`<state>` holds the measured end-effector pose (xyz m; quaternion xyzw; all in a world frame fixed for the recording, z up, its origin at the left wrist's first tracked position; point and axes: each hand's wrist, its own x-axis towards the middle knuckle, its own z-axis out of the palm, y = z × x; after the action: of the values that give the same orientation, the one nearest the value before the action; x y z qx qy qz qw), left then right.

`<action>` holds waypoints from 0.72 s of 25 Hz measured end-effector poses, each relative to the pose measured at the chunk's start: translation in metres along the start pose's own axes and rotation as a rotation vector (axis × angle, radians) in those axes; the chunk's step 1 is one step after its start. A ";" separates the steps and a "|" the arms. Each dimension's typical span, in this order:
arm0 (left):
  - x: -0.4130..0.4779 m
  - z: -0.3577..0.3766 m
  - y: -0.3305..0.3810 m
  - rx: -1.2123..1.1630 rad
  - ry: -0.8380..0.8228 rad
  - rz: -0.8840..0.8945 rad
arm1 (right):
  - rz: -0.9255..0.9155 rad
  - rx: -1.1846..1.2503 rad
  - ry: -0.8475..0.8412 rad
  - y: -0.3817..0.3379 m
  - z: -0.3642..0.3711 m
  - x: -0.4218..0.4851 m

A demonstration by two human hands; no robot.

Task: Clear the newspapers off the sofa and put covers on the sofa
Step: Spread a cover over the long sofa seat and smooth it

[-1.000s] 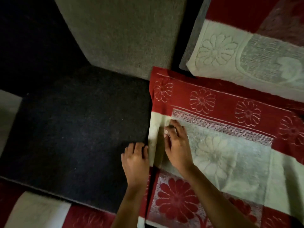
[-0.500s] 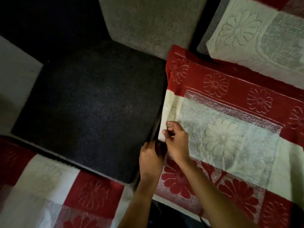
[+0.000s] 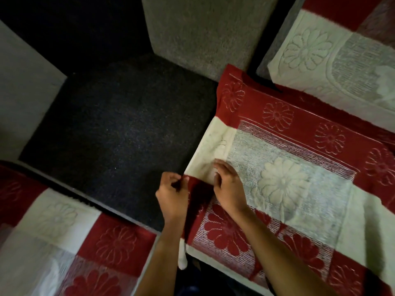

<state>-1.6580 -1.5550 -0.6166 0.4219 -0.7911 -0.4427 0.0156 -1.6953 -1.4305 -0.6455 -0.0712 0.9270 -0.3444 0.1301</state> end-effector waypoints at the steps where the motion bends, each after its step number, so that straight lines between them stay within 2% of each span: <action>1: 0.004 -0.001 -0.001 0.017 0.020 0.027 | -0.021 -0.030 -0.020 0.000 0.000 -0.001; 3: 0.009 -0.001 -0.003 0.036 0.008 0.054 | -0.045 -0.062 -0.037 -0.002 -0.001 -0.002; 7: 0.015 0.006 0.001 0.173 -0.078 0.067 | -0.069 -0.147 0.040 -0.002 -0.006 0.013; 11: 0.024 0.020 0.025 0.310 -0.181 0.155 | -0.002 -0.239 0.015 0.005 -0.013 0.033; 15: 0.045 0.035 0.061 0.149 -0.342 0.010 | -0.030 -0.273 -0.004 0.013 -0.014 0.046; 18: 0.064 0.052 0.082 0.018 -0.399 -0.005 | -0.033 -0.250 0.027 0.022 -0.016 0.061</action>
<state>-1.7734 -1.5423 -0.6114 0.3281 -0.7812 -0.5106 -0.1463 -1.7590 -1.4177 -0.6597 -0.0974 0.9631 -0.2293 0.1022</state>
